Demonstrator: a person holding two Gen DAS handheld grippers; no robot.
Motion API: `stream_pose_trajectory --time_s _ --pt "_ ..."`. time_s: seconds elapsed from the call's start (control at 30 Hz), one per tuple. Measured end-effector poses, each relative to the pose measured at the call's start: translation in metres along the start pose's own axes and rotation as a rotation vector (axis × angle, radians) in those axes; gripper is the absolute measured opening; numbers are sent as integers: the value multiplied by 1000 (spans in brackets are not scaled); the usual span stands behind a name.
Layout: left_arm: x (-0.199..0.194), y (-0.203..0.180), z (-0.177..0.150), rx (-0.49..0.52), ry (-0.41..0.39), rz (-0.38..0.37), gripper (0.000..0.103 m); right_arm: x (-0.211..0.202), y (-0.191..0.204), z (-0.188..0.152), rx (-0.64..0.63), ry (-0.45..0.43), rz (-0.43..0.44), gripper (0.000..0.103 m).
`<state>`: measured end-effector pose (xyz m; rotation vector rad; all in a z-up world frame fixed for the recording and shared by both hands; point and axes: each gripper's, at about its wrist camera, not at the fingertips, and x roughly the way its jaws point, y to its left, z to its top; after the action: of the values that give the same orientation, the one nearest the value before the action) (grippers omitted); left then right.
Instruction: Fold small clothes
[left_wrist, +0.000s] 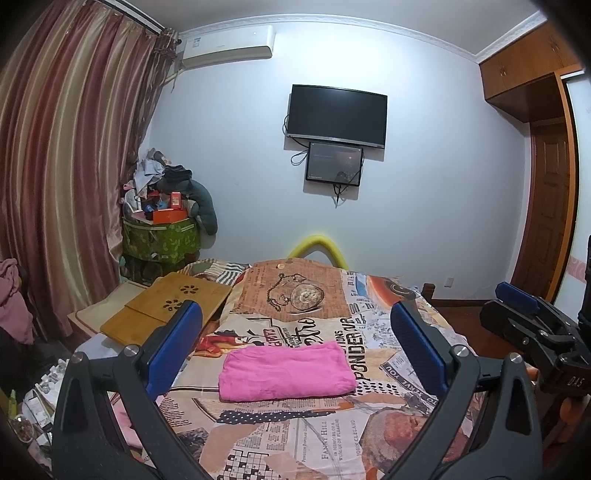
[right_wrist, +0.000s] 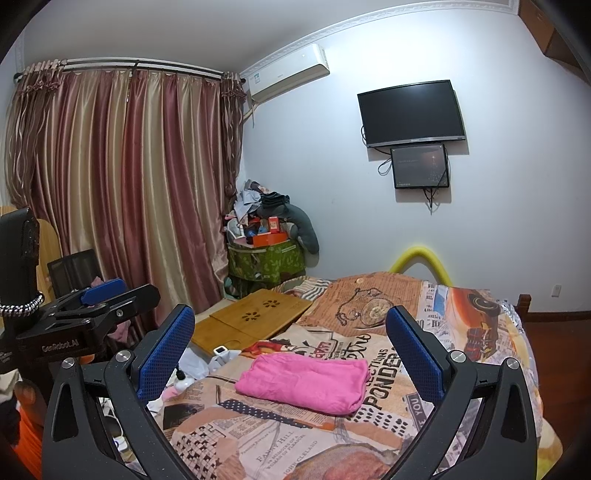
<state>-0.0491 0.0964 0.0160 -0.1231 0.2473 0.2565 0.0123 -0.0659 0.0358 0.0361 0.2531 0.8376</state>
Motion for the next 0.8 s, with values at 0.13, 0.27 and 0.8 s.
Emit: stream_pose_trajectory --time_s 0.13,0.27,0.8 --pt "0 1 0 -11 2 3 103 0 0 0 3 -1 0 103" --pt "2 1 0 -15 14 -4 103 1 1 -2 5 3 0 103" --pt "2 -1 -3 5 21 -19 103 4 1 -3 15 12 1 103"
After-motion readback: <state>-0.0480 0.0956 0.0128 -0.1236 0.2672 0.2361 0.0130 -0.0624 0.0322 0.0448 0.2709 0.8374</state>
